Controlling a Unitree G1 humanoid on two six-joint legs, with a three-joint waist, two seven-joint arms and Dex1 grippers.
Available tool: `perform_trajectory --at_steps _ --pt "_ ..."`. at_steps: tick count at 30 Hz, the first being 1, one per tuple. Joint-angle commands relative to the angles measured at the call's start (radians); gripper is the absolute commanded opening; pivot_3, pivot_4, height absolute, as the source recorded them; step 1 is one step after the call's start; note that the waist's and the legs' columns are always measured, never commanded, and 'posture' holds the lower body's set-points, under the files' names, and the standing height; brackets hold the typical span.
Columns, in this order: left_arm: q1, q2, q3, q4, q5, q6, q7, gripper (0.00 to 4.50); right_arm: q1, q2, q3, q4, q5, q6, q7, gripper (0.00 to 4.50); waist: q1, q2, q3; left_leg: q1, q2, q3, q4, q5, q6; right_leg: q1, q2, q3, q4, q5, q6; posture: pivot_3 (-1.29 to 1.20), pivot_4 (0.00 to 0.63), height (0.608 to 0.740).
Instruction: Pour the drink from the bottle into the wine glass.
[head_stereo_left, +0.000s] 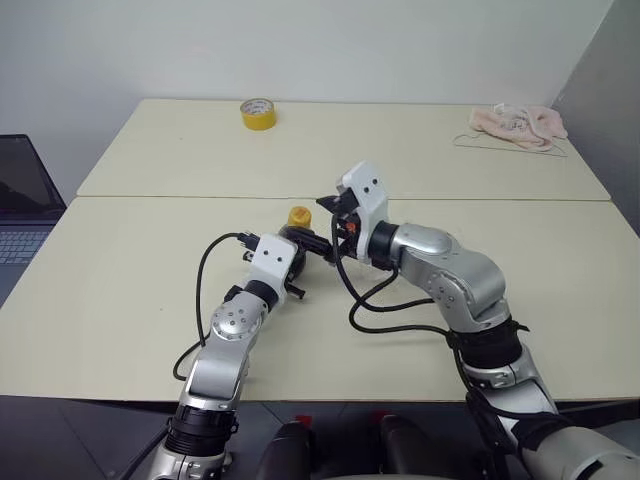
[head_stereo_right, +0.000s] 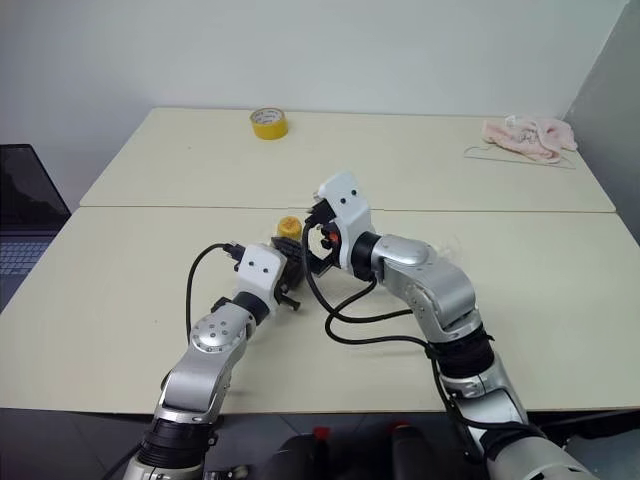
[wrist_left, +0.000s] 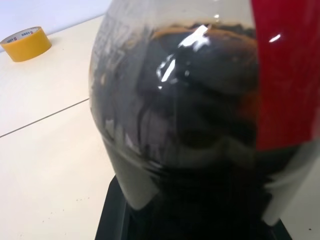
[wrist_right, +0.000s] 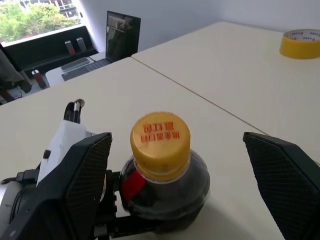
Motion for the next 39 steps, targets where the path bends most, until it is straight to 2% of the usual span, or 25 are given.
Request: perform_trajectory --at_steps 1,4,11,19,25,29,39 --pt "-0.018 0.000 0.002 -0.049 0.002 -0.035 0.002 0.85 -0.020 0.012 -0.010 -0.019 -0.002 -0.027 -0.002 4.50 0.000 0.000 0.000 0.000 0.000 0.000 0.000 0.000 0.000 0.000 0.000 0.000 0.000 0.000 0.000 0.00 0.150 0.740" --pt "-0.016 -0.001 0.001 -0.053 0.003 -0.032 0.003 0.85 -0.014 0.008 -0.007 -0.028 0.001 -0.022 0.005 3.64 0.000 0.000 0.000 0.000 0.000 0.000 0.000 0.000 0.000 0.000 0.000 0.000 0.000 0.000 0.000 0.00 0.150 0.740" --pt "-0.016 -0.002 0.000 -0.053 0.003 -0.033 0.003 0.85 -0.005 -0.003 0.002 -0.037 0.000 -0.014 0.010 1.27 0.000 0.000 0.000 0.000 0.000 0.000 0.000 0.000 0.000 0.000 0.000 0.000 0.000 0.000 0.000 0.00 0.150 0.740" --pt "-0.026 0.021 0.021 -0.073 -0.034 -0.021 -0.043 0.85 0.012 -0.048 0.023 -0.075 0.002 -0.098 0.083 1.23 0.000 0.000 0.000 0.000 0.000 0.000 0.000 0.000 0.000 0.000 0.000 0.000 0.000 0.000 0.000 0.00 0.150 0.740" --pt "-0.060 0.147 0.088 -0.130 -0.279 0.073 -0.323 0.84 0.034 -0.101 -0.029 -0.153 0.101 -0.213 0.246 1.23 -0.002 0.000 0.000 -0.001 0.000 0.000 0.000 0.000 0.000 0.000 0.000 0.000 0.000 0.000 0.000 0.00 0.150 0.740" --pt "-0.081 0.215 0.106 -0.146 -0.379 0.134 -0.424 0.83 0.035 -0.117 -0.046 -0.167 0.138 -0.249 0.304 1.23 -0.002 0.000 0.000 0.000 0.000 0.000 0.000 0.000 0.000 0.000 0.000 -0.001 -0.001 0.000 0.000 0.00 0.150 0.740" --pt "-0.072 0.277 0.096 -0.176 -0.544 0.247 -0.534 0.82 0.064 -0.082 -0.132 -0.213 0.370 -0.105 0.290 1.23 -0.002 0.000 0.000 0.000 0.000 -0.001 0.000 0.000 0.000 0.000 0.000 0.000 -0.001 0.000 0.000 0.00 0.150 0.740"
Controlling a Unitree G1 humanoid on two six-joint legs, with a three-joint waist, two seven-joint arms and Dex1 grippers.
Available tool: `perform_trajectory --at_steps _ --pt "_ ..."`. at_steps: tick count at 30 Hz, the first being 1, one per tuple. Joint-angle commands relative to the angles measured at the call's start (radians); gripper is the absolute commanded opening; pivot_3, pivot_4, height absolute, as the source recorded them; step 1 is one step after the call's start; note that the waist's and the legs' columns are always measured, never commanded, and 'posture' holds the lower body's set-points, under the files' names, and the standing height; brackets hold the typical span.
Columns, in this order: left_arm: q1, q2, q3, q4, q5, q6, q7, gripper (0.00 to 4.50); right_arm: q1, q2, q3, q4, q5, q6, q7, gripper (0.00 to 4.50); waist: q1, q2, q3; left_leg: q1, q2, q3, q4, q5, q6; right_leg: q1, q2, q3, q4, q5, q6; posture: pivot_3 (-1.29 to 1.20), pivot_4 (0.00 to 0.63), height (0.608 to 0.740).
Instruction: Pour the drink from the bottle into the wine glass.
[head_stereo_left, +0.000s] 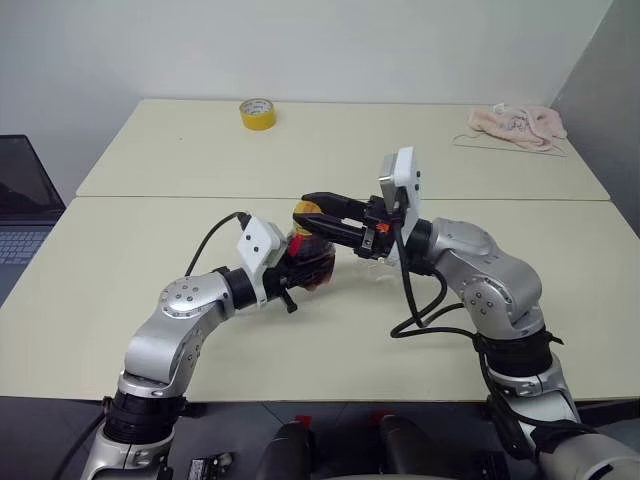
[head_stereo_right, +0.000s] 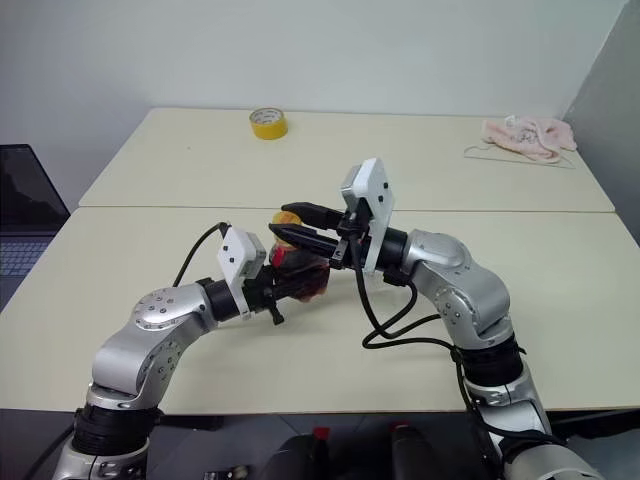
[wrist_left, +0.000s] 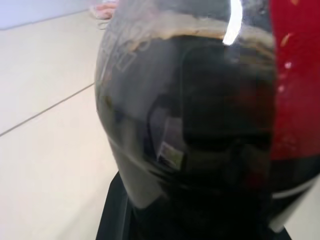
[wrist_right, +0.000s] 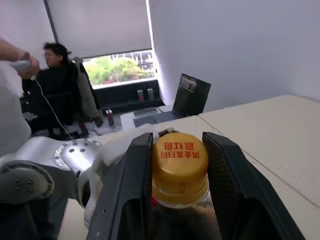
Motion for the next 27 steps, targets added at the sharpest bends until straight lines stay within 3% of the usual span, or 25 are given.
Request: perform_trajectory --at_steps 1,10,14,17,21,27 --pt "0.002 0.016 0.013 -0.031 -0.058 0.054 -0.013 0.82 -0.012 0.019 -0.035 -0.100 0.128 0.037 0.005 1.23 0.000 0.000 0.000 0.000 0.000 0.000 0.000 0.000 0.000 0.000 0.000 0.000 0.000 0.000 0.000 0.00 0.150 0.740" --pt "-0.003 0.025 0.008 -0.027 -0.047 0.048 0.004 0.82 0.008 -0.001 -0.083 -0.126 0.250 0.121 -0.052 1.22 0.000 0.000 0.000 0.000 0.000 0.000 0.000 -0.001 0.002 0.000 0.000 0.000 0.000 0.000 0.000 0.00 0.150 0.740" --pt "-0.003 0.001 0.001 -0.007 0.024 -0.022 0.072 0.82 0.042 -0.072 -0.066 -0.141 0.168 0.083 -0.064 1.22 0.001 0.000 0.000 0.000 0.000 0.000 0.000 -0.001 0.001 0.000 0.000 0.000 0.000 0.000 0.000 0.00 0.150 0.740" --pt "0.004 -0.055 0.008 0.020 0.124 -0.120 0.196 0.82 0.135 -0.202 -0.059 -0.162 0.046 0.002 -0.033 1.22 0.011 0.000 0.000 0.000 -0.001 0.000 0.001 -0.001 0.001 0.001 -0.001 0.000 -0.001 0.000 0.000 0.00 0.150 0.740" --pt "0.022 -0.096 0.005 0.029 0.181 -0.179 0.266 0.82 0.215 -0.268 -0.085 -0.189 0.013 -0.039 -0.033 1.22 0.006 0.000 0.000 -0.001 -0.001 0.000 0.001 -0.001 0.001 0.001 -0.001 0.000 -0.001 0.000 0.001 0.00 0.150 0.740" --pt "0.051 -0.159 -0.013 0.026 0.252 -0.229 0.356 0.82 0.406 -0.363 -0.222 -0.191 -0.046 -0.085 -0.083 1.22 0.010 0.000 0.000 -0.001 -0.001 0.001 0.002 -0.002 0.004 0.001 -0.001 0.001 -0.001 0.000 0.001 0.00 0.150 0.740"
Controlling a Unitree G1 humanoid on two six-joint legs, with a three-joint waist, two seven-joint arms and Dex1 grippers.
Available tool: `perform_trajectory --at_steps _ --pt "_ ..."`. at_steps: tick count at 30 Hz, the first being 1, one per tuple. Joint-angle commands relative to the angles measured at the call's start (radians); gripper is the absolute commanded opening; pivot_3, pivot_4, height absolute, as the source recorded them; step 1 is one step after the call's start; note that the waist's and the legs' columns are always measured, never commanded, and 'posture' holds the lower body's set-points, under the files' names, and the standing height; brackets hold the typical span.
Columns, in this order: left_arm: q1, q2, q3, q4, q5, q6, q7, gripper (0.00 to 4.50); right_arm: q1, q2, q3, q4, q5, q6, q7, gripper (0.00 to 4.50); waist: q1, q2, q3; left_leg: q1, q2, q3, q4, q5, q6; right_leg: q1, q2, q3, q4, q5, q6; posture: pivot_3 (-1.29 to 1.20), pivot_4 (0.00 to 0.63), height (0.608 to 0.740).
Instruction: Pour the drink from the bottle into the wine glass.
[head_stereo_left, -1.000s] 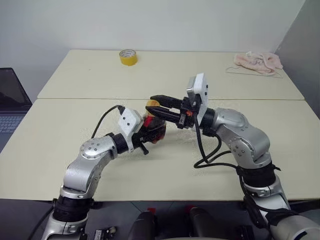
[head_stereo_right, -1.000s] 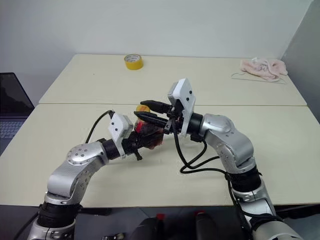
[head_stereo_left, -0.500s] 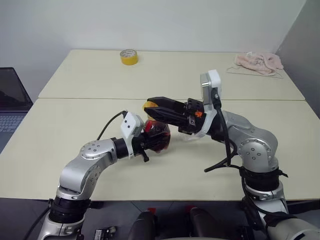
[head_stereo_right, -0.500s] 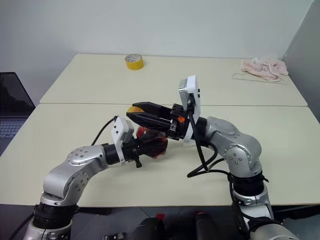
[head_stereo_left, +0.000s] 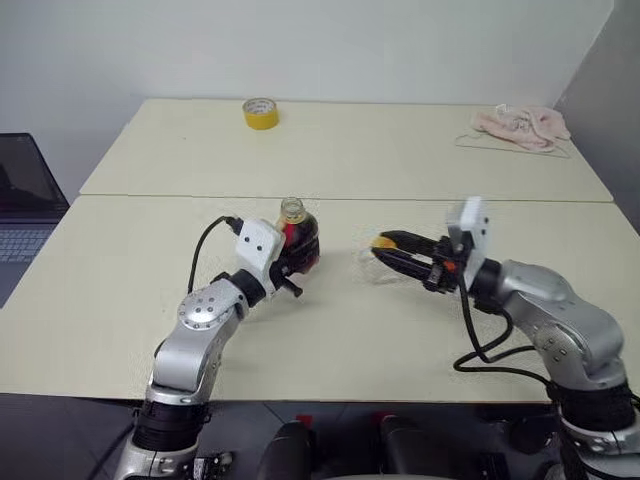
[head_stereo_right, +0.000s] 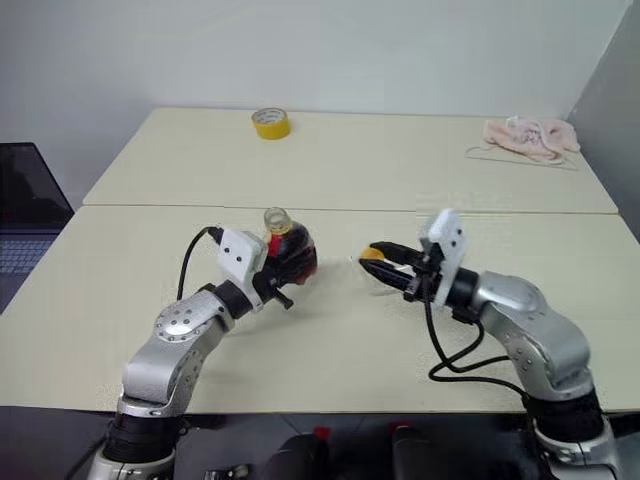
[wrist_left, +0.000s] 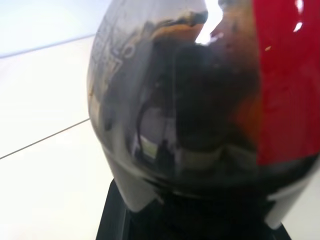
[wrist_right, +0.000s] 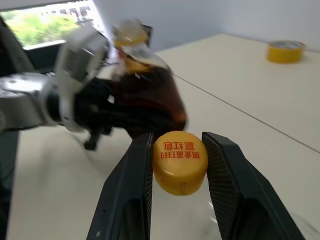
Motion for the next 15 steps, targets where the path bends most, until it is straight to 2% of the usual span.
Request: perform_trajectory --at_steps 1,6,15 --pt "-0.006 -0.022 0.003 -0.030 0.028 -0.052 0.039 0.82 0.083 -0.035 -0.108 -0.010 -0.031 -0.048 -0.023 1.22 0.002 0.000 0.000 0.000 0.000 0.000 0.000 0.000 0.000 0.000 0.000 0.000 0.000 0.000 0.000 0.00 0.150 0.740" --pt "-0.017 -0.045 0.004 -0.005 0.047 -0.069 0.060 0.82 0.215 -0.046 -0.190 0.114 -0.129 -0.156 -0.051 1.22 0.009 0.000 0.000 0.001 0.000 0.001 0.001 0.000 0.000 0.001 0.000 0.000 0.000 0.000 0.000 0.00 0.150 0.740" --pt "-0.025 -0.057 0.005 0.005 0.057 -0.075 0.063 0.82 0.261 -0.045 -0.178 0.345 -0.279 -0.297 -0.075 1.22 0.007 0.000 0.000 0.001 0.000 0.002 0.001 0.000 0.000 0.001 0.001 0.001 0.000 0.000 0.000 0.00 0.150 0.740"
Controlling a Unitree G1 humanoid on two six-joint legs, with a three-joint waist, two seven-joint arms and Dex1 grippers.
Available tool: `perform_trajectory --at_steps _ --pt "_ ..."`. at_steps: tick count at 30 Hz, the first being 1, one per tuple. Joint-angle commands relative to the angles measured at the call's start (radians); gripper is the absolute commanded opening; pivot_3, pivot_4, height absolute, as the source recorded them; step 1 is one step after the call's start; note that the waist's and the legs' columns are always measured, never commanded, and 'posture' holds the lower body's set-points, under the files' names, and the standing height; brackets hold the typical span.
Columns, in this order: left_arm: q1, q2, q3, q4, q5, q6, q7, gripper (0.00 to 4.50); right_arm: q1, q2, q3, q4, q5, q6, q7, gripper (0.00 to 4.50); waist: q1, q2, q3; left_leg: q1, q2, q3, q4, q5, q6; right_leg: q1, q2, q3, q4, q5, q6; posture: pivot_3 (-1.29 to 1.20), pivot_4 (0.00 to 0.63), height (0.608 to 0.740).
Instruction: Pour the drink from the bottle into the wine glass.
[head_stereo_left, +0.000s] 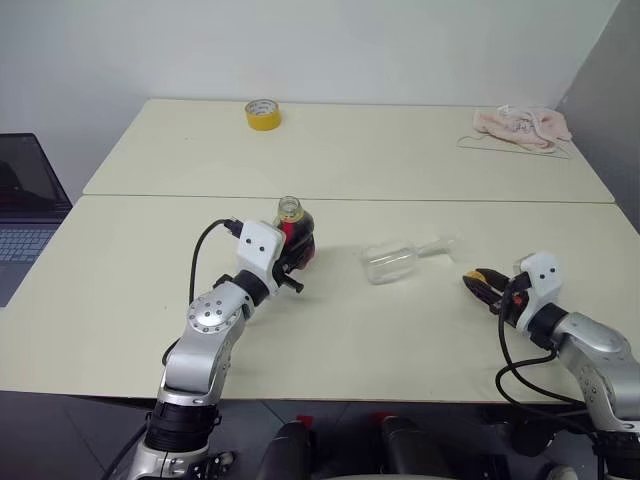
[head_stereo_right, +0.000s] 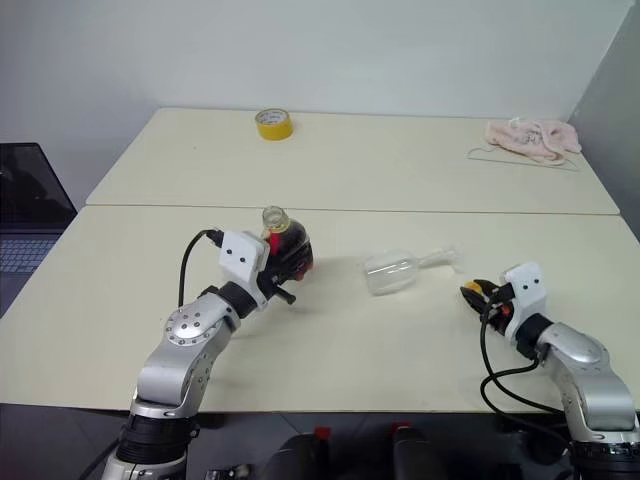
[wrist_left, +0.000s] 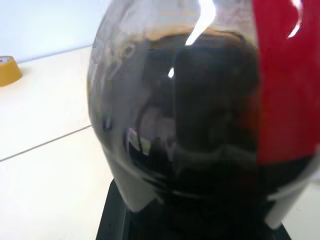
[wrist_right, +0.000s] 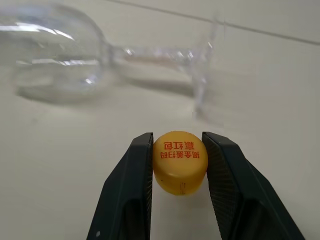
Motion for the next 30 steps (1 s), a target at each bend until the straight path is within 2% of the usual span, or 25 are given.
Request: perform_trajectory --at_steps 1,2,9,11,12,15,17,21,26,30 --pt "-0.015 -0.008 0.007 -0.029 0.004 -0.032 0.013 0.82 -0.007 -0.005 -0.010 0.047 -0.045 -0.060 -0.011 1.22 0.000 0.000 0.000 0.000 0.000 0.000 0.000 0.000 0.000 0.000 0.000 0.000 0.000 0.000 0.000 0.00 0.150 0.740" --pt "-0.014 -0.009 0.007 -0.032 0.005 -0.031 0.013 0.82 -0.003 -0.009 -0.007 0.067 -0.061 -0.079 -0.007 1.22 0.000 0.000 0.000 0.000 0.000 0.000 0.000 0.000 0.000 0.000 0.000 0.000 0.000 0.000 0.000 0.00 0.150 0.740" --pt "-0.012 -0.011 0.014 -0.026 0.009 -0.034 0.027 0.82 0.018 -0.021 -0.011 0.098 -0.064 -0.104 0.041 3.50 0.000 0.000 0.000 0.000 0.000 0.000 0.000 0.002 -0.003 0.000 0.000 0.000 0.000 0.000 0.000 0.00 0.150 0.740" --pt "-0.012 -0.011 0.016 -0.024 0.009 -0.035 0.031 0.82 0.025 -0.033 -0.007 0.084 -0.058 -0.115 0.069 4.28 0.000 0.000 0.000 0.000 0.000 0.000 0.000 0.002 -0.003 0.001 0.000 0.000 0.000 0.000 0.000 0.00 0.150 0.740" --pt "-0.011 -0.011 0.019 -0.025 0.009 -0.034 0.034 0.82 0.030 -0.042 -0.008 0.063 -0.057 -0.131 0.085 4.50 0.000 0.000 0.000 0.000 0.000 0.000 0.000 0.002 -0.003 0.001 0.000 0.000 0.000 0.000 0.000 0.00 0.150 0.740" --pt "-0.008 -0.014 0.045 -0.021 0.006 -0.020 0.058 0.82 0.018 -0.079 -0.016 -0.053 -0.052 -0.171 0.120 4.50 -0.001 0.000 0.000 0.000 0.000 0.000 0.000 0.002 -0.003 0.001 0.000 0.000 0.000 0.000 0.000 0.00 0.150 0.740" --pt "-0.006 -0.009 0.061 -0.014 0.001 -0.010 0.068 0.82 -0.019 -0.103 0.000 -0.164 -0.014 -0.124 0.146 4.50 -0.005 0.000 0.000 0.001 0.000 0.000 0.000 0.002 -0.003 0.001 0.000 0.000 0.000 0.000 0.000 0.00 0.150 0.740" --pt "-0.007 -0.016 0.106 0.017 -0.017 0.019 0.097 0.81 -0.131 -0.116 0.111 -0.310 0.035 -0.009 0.181 4.50 -0.011 0.000 0.000 0.001 0.001 -0.001 0.000 0.002 -0.003 0.001 0.001 -0.001 0.000 0.000 0.000 0.00 0.150 0.740" --pt "-0.051 -0.009 0.218 0.143 -0.037 0.013 0.153 0.81 -0.314 -0.041 0.273 -0.343 0.024 0.067 0.165 4.50 -0.008 0.000 0.000 0.000 0.001 -0.002 0.001 0.002 -0.003 0.001 0.001 -0.002 0.000 0.000 0.000 0.00 0.150 0.740" --pt "-0.093 0.004 0.262 0.244 -0.047 -0.016 0.151 0.81 -0.429 0.036 0.387 -0.307 -0.006 0.106 0.159 4.50 -0.008 0.000 0.000 0.000 0.001 -0.003 0.002 0.002 -0.004 0.001 0.000 -0.003 0.000 0.000 0.000 0.00 0.150 0.740"
